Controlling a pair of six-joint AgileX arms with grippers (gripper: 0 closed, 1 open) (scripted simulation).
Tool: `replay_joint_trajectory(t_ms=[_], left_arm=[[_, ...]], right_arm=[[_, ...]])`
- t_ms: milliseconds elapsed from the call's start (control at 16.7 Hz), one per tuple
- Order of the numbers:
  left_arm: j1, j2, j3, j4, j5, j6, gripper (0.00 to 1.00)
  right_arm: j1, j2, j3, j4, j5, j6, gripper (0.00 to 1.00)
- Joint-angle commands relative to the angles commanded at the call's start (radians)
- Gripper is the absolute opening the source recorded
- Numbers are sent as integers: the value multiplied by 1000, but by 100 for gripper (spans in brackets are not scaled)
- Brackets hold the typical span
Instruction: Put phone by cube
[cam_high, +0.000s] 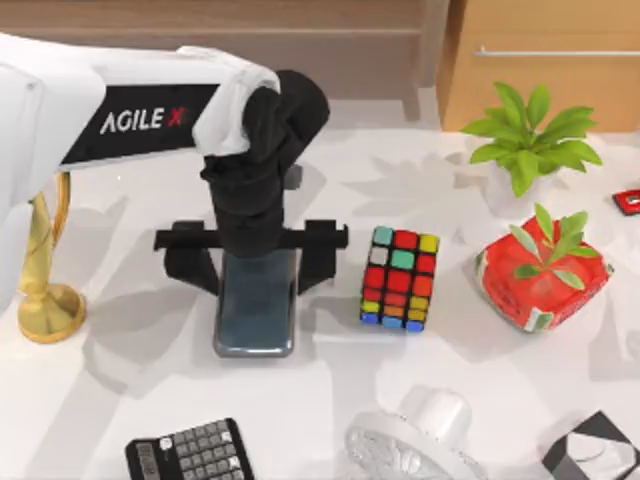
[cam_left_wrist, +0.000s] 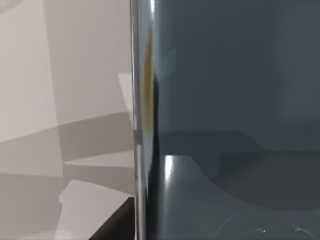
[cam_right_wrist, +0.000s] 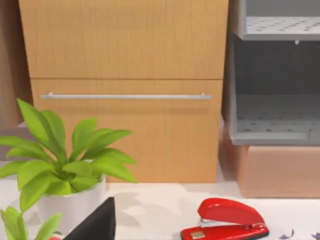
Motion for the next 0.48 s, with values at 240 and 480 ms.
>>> replay_joint_trajectory(t_ms=[240, 480], left_arm=[[0, 0, 0, 0, 0, 0, 100], [0, 0, 0, 0, 0, 0, 100]], right_arm=[[0, 0, 0, 0, 0, 0, 100], [0, 0, 0, 0, 0, 0, 100]])
